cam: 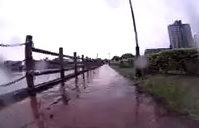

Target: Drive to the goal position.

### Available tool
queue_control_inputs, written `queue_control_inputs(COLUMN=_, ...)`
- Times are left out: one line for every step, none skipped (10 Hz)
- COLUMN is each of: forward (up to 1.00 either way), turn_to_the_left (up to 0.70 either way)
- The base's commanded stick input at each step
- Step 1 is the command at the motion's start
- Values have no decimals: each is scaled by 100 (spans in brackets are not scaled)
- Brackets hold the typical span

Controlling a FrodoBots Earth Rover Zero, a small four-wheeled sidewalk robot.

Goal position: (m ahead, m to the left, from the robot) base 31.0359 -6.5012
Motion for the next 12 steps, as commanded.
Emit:
queue_control_inputs(forward=100, turn_to_the_left=0)
queue_control_inputs(forward=100, turn_to_the_left=0)
queue_control_inputs(forward=100, turn_to_the_left=0)
queue_control_inputs(forward=100, turn_to_the_left=0)
queue_control_inputs(forward=100, turn_to_the_left=0)
queue_control_inputs(forward=100, turn_to_the_left=0)
queue_control_inputs(forward=100, turn_to_the_left=0)
queue_control_inputs(forward=100, turn_to_the_left=0)
queue_control_inputs(forward=100, turn_to_the_left=0)
queue_control_inputs(forward=100, turn_to_the_left=0)
queue_control_inputs(forward=100, turn_to_the_left=0)
queue_control_inputs(forward=100, turn_to_the_left=0)
